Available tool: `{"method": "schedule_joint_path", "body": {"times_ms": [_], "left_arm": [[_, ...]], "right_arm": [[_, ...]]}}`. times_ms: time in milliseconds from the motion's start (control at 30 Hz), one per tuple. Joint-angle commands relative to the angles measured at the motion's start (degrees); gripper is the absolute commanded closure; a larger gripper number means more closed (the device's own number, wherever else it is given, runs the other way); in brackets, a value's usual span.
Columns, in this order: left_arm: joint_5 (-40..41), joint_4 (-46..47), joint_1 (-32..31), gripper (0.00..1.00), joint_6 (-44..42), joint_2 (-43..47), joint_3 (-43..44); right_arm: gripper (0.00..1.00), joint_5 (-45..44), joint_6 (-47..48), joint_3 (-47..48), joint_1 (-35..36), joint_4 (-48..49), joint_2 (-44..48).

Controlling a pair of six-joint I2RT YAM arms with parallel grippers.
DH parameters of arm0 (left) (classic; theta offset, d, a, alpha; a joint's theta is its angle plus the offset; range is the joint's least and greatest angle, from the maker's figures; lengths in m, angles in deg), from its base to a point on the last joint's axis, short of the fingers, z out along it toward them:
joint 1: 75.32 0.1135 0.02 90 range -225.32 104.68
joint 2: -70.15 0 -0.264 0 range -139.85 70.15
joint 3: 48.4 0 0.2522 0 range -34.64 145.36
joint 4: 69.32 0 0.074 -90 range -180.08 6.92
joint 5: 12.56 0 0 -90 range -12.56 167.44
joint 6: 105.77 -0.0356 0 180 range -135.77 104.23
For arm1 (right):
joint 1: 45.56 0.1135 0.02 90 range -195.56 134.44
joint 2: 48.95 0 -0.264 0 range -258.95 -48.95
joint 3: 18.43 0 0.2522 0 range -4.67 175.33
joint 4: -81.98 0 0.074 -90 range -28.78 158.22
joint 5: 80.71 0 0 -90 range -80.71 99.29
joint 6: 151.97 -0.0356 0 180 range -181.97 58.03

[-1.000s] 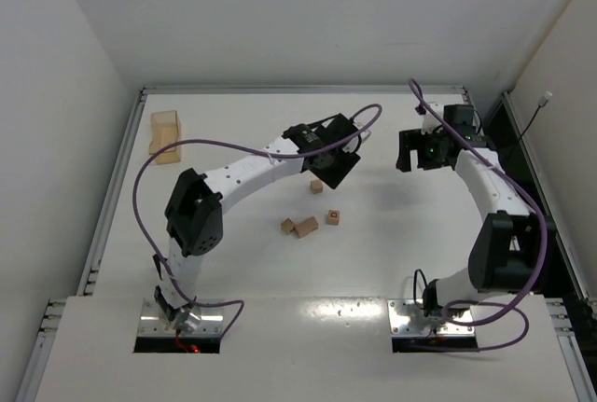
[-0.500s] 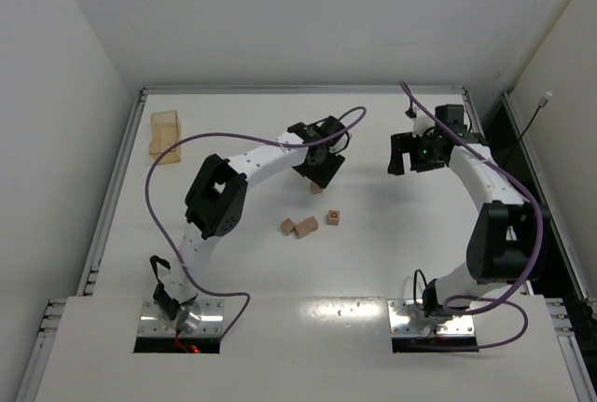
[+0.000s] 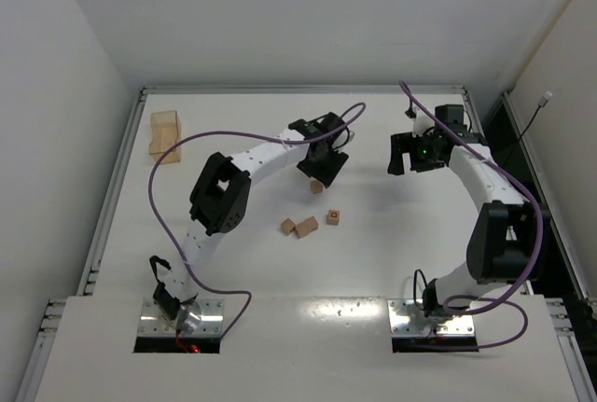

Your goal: Build the wood block tower

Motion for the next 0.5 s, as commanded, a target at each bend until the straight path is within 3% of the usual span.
{"method": "schedule_joint_path", "body": {"times_ms": [0, 333, 433, 467], "left_arm": [[-0.4, -0.1, 1.4, 0.45, 1.2, -2.5, 2.4], [-1.0, -0.6, 1.4, 0.45, 1.2, -4.8, 4.0], [-2.3, -0.6, 1.4, 0.51, 0.7, -5.4, 4.0], [-2.4, -0.6, 1.4, 0.57, 0.2, -5.4, 4.0]], "right_arm": [[0.15, 0.4, 0.4, 2.2, 0.1, 0.8, 0.4], [0.15, 0.4, 0.4, 2.2, 0.1, 0.8, -0.7], [0.15, 0.4, 0.4, 2.2, 0.1, 0.8, -0.7], [0.15, 0.4, 0.4, 2.2, 0.1, 0.8, -0.7]]}}
